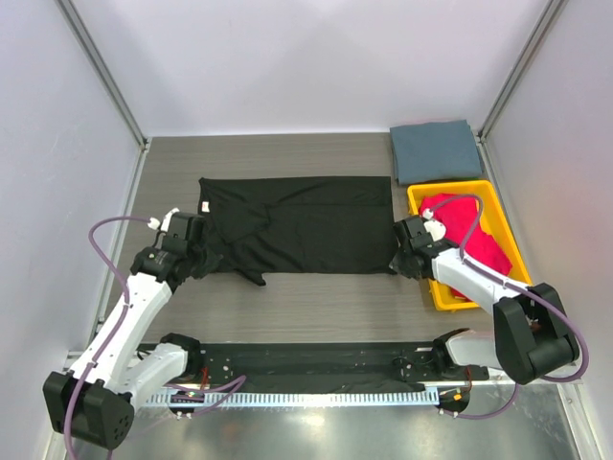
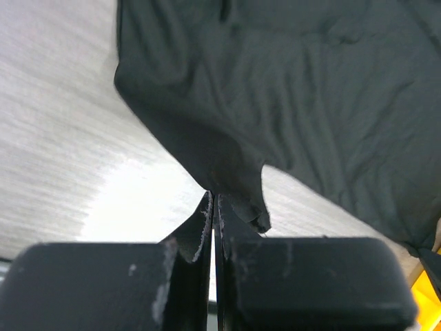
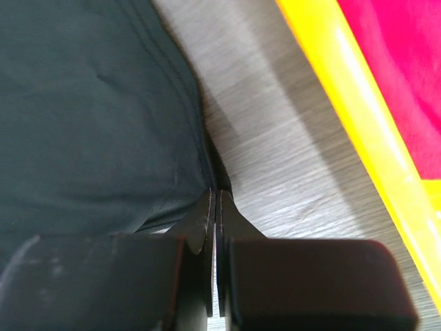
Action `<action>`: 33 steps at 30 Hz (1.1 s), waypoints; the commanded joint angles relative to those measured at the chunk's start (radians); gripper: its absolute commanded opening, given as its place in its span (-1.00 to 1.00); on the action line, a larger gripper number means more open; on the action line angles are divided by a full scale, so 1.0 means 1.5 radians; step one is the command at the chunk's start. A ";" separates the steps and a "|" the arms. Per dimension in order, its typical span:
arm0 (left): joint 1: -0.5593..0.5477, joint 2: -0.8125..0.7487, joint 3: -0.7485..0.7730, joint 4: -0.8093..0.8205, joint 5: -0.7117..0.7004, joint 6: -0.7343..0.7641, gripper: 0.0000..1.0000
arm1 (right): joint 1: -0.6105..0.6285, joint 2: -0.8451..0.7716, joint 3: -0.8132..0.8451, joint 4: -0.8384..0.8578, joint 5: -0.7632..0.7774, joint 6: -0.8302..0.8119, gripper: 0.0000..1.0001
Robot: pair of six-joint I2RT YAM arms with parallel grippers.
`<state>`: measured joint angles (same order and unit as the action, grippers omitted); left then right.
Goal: Fold and stack the t-shirts
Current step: Fold the tshirt
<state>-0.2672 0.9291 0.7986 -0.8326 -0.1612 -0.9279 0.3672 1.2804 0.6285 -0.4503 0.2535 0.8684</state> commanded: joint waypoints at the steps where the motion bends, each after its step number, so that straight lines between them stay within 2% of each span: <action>1: 0.000 0.017 0.037 0.041 -0.024 0.025 -1.00 | 0.004 -0.017 0.042 0.001 0.026 -0.060 -0.98; 12: 0.021 0.126 0.168 0.057 -0.030 0.079 -1.00 | 0.003 0.048 0.136 -0.021 -0.015 -0.172 -0.98; 17: 0.067 0.178 0.226 0.069 -0.001 0.092 -1.00 | 0.004 0.086 0.174 -0.012 0.001 -0.195 -0.98; 27: 0.098 0.276 0.259 0.155 -0.006 0.135 -1.00 | 0.000 0.179 0.261 -0.010 0.017 -0.247 -0.98; 33: 0.113 0.355 0.303 0.168 0.018 0.140 -1.00 | -0.014 0.204 0.296 -0.009 0.030 -0.254 -0.98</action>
<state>-0.1093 1.4387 1.2098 -0.6468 -0.1455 -0.7422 0.3588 1.5837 1.0161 -0.4793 0.2623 0.5091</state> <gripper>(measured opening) 0.004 0.023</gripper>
